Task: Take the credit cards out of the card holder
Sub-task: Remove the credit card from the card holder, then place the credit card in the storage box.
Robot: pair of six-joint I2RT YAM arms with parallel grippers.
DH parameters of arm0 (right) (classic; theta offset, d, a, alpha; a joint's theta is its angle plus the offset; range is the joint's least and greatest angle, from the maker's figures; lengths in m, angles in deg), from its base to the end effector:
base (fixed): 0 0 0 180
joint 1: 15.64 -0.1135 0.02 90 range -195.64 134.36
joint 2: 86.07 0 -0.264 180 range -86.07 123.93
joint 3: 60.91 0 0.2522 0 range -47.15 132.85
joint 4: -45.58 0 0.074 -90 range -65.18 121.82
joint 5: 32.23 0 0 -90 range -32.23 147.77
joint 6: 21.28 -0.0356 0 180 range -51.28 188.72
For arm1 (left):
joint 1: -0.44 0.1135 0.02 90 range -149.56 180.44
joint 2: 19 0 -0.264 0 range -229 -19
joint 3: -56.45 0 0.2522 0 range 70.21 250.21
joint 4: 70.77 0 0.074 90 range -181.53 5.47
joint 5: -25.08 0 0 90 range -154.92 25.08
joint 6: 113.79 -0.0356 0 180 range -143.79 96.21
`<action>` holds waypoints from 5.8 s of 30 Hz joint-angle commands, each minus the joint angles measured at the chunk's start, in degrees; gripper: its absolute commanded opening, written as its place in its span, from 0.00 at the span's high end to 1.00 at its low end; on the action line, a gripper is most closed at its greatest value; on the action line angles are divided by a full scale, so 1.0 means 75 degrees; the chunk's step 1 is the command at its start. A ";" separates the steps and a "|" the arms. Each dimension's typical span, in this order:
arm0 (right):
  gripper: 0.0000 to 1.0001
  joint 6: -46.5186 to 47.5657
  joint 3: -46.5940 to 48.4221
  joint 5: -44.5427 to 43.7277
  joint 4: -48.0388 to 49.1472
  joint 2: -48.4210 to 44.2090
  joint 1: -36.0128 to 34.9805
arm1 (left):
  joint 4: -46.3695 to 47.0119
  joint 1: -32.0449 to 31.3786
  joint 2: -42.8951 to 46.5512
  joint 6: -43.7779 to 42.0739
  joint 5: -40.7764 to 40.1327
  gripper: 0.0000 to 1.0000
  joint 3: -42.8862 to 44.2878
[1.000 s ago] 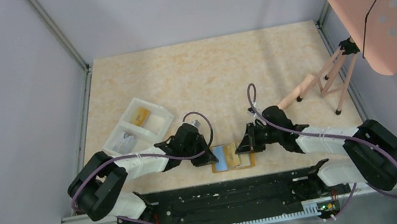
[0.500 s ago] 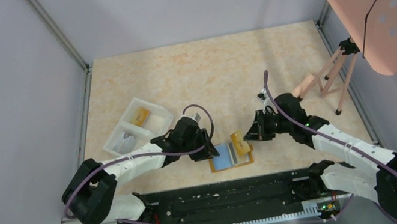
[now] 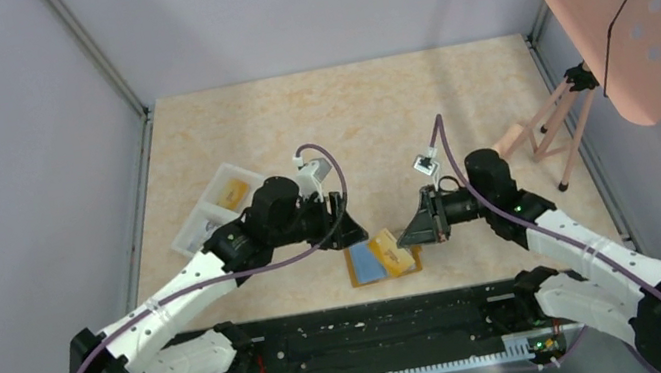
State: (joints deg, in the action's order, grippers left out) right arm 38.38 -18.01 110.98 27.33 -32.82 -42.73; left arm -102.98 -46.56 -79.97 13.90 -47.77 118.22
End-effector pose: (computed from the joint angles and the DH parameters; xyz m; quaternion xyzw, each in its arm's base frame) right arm 0.1596 0.1136 0.2341 -0.2067 0.7750 0.5570 0.2153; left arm 0.1534 -0.1799 0.2916 0.1427 0.8536 -0.4220 0.2700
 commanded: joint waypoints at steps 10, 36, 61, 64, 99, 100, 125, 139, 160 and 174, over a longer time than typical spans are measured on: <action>1.00 -0.0454 -0.0250 0.1034 0.1307 -0.0415 -0.0200 | 0.0355 -0.0032 -0.0309 -0.0572 0.1978 0.52 0.0190; 1.00 -0.0314 -0.0220 0.0952 0.1140 -0.0098 -0.0456 | 0.0733 -0.0020 -0.1061 -0.0494 0.2797 0.68 0.0378; 0.04 -0.1268 -0.0062 -0.1395 0.0435 -0.1425 -0.0454 | 0.1244 0.1811 -0.0212 0.1198 0.1124 1.00 -0.0554; 0.01 -0.1482 -0.0245 -0.1592 0.0540 -0.1712 -0.0454 | 0.1547 0.2948 0.0316 0.1700 0.0564 1.00 -0.1035; 0.01 -0.1482 -0.0345 -0.1508 0.1109 -0.1051 -0.0447 | 0.1250 0.5857 -0.1130 0.3302 -0.5438 1.00 -0.0115; 0.01 -0.1495 -0.0341 -0.1516 0.1124 -0.1034 -0.0449 | 0.1284 0.5867 -0.1240 0.3300 -0.5403 1.00 -0.0116; 0.01 -0.1661 -0.0388 -0.1504 0.1420 -0.0626 -0.0446 | 0.2087 0.5869 -0.2224 0.2815 -0.5401 1.00 -0.0223; 0.01 -0.1489 -0.0220 -0.1535 0.1162 -0.0450 -0.0444 | 0.1993 0.5869 -0.2628 0.2807 -0.5525 1.00 -0.0283; 0.01 -0.1522 -0.0095 -0.1524 0.1279 -0.0176 -0.0449 | 0.1465 0.5858 -0.2447 0.2369 -0.5614 0.68 0.0257; 0.01 -0.1456 -0.0195 -0.2330 0.0622 -0.0003 -0.0449 | 0.0570 0.5868 -0.1925 0.1705 -0.5387 0.56 0.0796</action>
State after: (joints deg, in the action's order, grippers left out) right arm 27.05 -21.18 95.20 31.70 -32.42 -45.64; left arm -96.45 -2.85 -97.72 31.06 -88.97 120.05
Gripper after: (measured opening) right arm 0.987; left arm 0.441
